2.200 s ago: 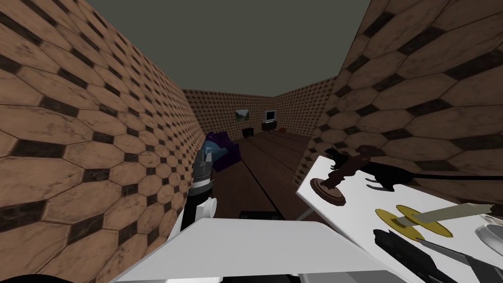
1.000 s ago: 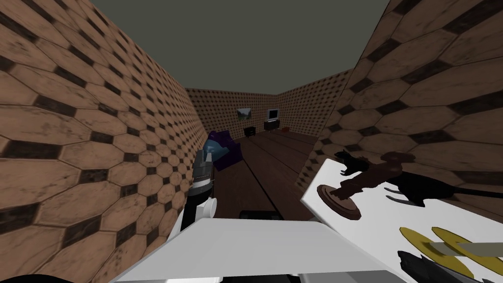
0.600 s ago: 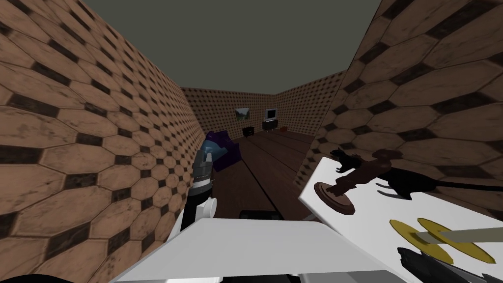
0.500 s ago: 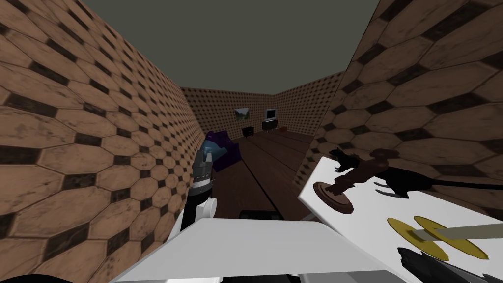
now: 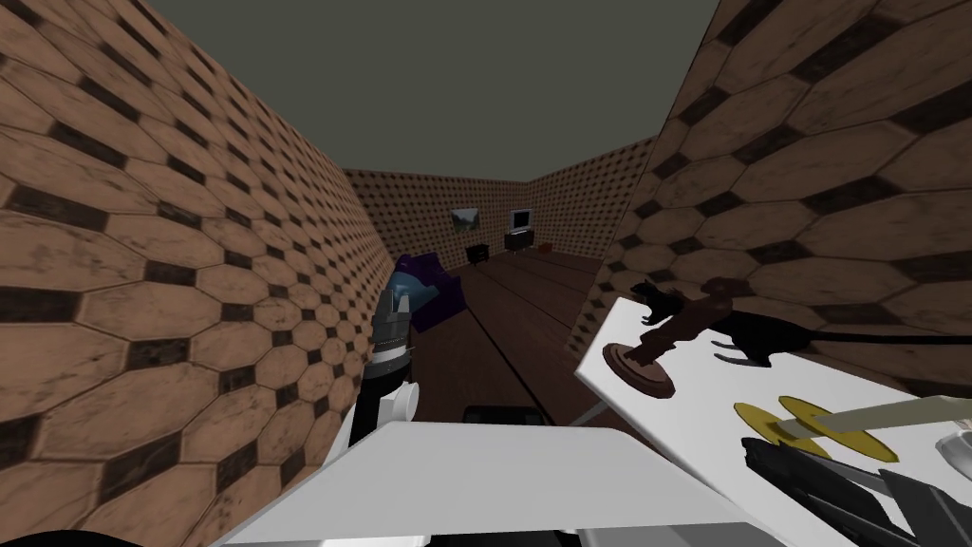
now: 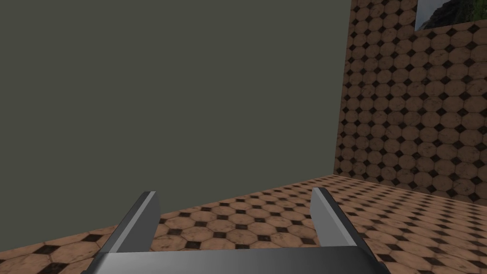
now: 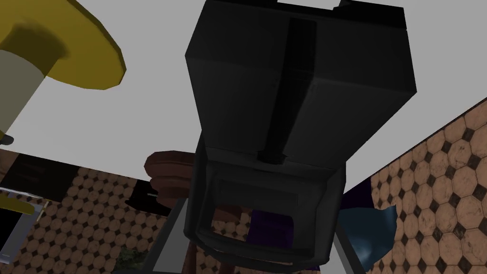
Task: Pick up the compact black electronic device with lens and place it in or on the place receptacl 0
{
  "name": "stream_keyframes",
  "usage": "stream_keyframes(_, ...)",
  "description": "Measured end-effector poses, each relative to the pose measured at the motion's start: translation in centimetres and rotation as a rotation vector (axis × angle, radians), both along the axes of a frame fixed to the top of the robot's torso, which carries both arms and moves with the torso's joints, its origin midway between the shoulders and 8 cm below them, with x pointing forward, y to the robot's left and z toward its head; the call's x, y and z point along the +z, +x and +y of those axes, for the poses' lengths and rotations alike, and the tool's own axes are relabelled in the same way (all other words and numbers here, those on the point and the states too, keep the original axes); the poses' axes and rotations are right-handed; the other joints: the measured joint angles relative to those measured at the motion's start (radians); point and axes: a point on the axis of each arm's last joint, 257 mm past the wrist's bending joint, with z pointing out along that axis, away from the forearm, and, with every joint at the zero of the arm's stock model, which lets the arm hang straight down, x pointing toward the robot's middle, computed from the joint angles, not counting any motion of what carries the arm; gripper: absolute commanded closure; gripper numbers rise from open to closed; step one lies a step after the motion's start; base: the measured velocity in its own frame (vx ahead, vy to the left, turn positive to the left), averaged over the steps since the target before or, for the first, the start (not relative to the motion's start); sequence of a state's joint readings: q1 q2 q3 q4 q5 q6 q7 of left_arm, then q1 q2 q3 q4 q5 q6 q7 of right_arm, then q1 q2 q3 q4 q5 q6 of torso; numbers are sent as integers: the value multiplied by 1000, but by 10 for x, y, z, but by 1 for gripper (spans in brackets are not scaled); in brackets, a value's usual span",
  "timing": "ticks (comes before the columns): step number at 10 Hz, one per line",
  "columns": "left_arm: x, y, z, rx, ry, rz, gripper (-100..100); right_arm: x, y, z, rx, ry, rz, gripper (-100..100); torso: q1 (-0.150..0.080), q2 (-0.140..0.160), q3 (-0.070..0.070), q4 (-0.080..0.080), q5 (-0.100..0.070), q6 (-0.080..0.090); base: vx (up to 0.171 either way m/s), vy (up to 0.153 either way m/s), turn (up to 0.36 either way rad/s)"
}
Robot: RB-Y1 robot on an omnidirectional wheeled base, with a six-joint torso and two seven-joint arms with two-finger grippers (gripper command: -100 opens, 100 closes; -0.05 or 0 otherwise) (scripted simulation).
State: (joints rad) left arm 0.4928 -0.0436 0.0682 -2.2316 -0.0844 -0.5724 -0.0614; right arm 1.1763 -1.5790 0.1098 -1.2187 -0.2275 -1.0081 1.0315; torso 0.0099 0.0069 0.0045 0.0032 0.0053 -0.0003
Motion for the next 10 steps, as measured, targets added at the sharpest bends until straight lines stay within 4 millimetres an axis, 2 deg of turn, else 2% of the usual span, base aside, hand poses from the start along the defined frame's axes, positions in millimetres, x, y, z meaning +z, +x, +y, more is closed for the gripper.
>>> stream_keyframes(2, 0, 0, 0, 0, 0, 0, 0, 18, 21, -6, 30, -7, -39, 100, 1, 2, 1, 0, 1, 1, -54, 55, -67)
stream_keyframes(5, 0, 0, 0, 0, 0, 0, 0, 36, 37, -13, 83, -20, -46, 100, -2, 0, 0, -1, 0, 1, -35, 27, -110)
stream_keyframes(7, 0, 0, 0, 0, 0, 0, 0, 42, 31, -16, 116, -27, -8, 100, -5, -2, -2, -2, -1, 0, 5, -20, -76)
stream_keyframes(10, 0, 0, 0, 0, 0, 0, 0, 42, 2, -22, 142, -36, 96, 100, -10, -5, -4, -3, -2, 0, 15, -59, -51)
